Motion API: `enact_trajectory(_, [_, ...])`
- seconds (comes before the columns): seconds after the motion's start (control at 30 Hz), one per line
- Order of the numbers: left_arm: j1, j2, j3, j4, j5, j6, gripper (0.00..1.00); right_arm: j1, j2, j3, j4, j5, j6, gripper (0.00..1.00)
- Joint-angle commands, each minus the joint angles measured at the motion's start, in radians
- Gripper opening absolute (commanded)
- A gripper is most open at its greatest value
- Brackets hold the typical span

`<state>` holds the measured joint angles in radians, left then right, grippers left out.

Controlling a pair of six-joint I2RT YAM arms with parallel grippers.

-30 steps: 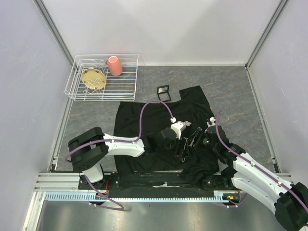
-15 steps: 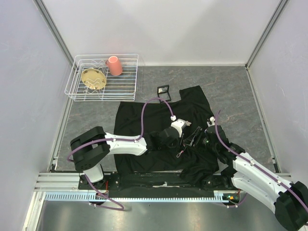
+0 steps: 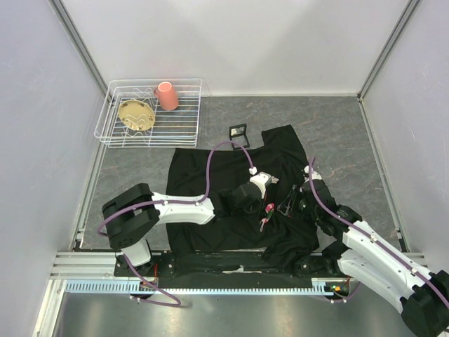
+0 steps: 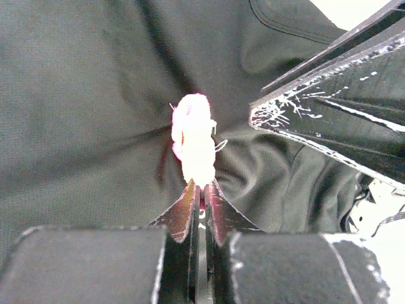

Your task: Remove the brooch from the garment

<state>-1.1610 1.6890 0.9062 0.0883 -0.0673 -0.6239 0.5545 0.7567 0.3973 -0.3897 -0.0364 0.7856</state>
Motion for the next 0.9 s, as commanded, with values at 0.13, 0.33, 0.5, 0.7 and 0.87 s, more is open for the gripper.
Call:
enact_trajectory(0.13, [0.015,0.008,0.037,-0.019,0.049,-0.025,0.03,0.002,0.049,-0.006,0.043,-0.022,-0.086,0.25])
enact_trajectory(0.33, [0.026,0.008,0.02,0.007,0.063,-0.04,0.07,0.002,0.099,-0.034,0.13,-0.085,-0.082,0.23])
enact_trajectory(0.5, [0.04,0.006,0.013,0.019,0.089,-0.042,0.27,0.002,0.105,-0.043,0.147,-0.103,-0.082,0.23])
enact_trajectory(0.7, [0.053,0.029,0.019,0.039,0.115,-0.04,0.44,0.002,0.115,-0.041,0.15,-0.114,-0.086,0.22])
enact_trajectory(0.87, [0.063,0.051,0.026,0.053,0.127,-0.036,0.37,0.002,0.119,-0.044,0.152,-0.111,-0.086,0.22])
